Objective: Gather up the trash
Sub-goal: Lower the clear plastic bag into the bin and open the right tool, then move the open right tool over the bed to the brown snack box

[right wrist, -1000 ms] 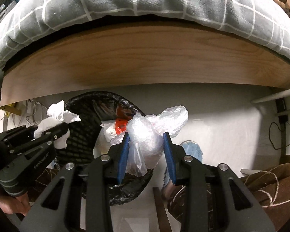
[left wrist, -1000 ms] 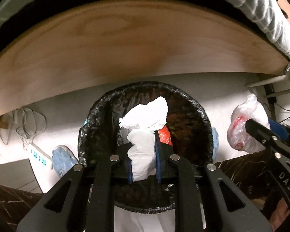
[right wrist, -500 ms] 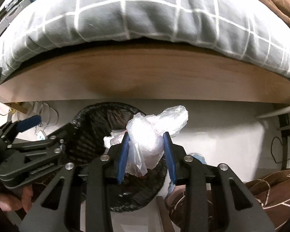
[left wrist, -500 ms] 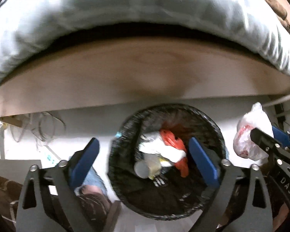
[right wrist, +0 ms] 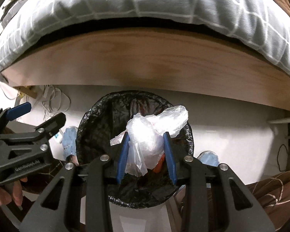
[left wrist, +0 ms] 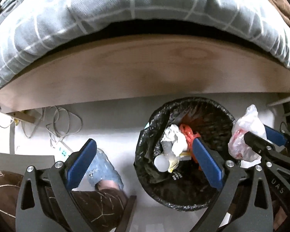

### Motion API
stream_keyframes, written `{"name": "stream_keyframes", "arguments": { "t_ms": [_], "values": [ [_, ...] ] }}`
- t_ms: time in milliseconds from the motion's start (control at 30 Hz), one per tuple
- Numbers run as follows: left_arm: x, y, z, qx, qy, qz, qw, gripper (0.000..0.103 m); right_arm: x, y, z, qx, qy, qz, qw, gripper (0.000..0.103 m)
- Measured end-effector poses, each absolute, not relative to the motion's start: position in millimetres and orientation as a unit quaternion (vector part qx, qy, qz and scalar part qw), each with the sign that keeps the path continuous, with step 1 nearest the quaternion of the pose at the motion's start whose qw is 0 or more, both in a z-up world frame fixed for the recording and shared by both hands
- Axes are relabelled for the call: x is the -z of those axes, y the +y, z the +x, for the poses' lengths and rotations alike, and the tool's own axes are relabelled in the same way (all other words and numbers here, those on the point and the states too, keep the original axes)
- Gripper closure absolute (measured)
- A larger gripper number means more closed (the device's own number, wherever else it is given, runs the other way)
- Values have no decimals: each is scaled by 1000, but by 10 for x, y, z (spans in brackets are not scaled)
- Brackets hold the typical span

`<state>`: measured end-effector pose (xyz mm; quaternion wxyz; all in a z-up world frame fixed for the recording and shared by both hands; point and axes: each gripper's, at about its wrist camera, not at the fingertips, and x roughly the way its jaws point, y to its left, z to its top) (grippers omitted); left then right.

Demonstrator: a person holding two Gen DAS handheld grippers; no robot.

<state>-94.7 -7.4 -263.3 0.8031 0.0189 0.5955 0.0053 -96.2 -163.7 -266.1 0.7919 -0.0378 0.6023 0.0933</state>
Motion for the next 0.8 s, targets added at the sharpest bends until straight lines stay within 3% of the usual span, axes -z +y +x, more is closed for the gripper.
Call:
{"name": "stream_keyframes", "arguments": {
  "t_ms": [100,433,800],
  "values": [
    [2673,-44,-962,-9,601,19,799,6,2672,-1654,-963,-91,604,-45,790,66],
    [2615,-55,-966,-20,600,19,800,6,2489,-1714,-1026,-74,576,-56,812,35],
    [2196,-86,-992,-31,557,26,829,6,1999,-1863,-1043,-35,517,-42,854,19]
  ]
}}
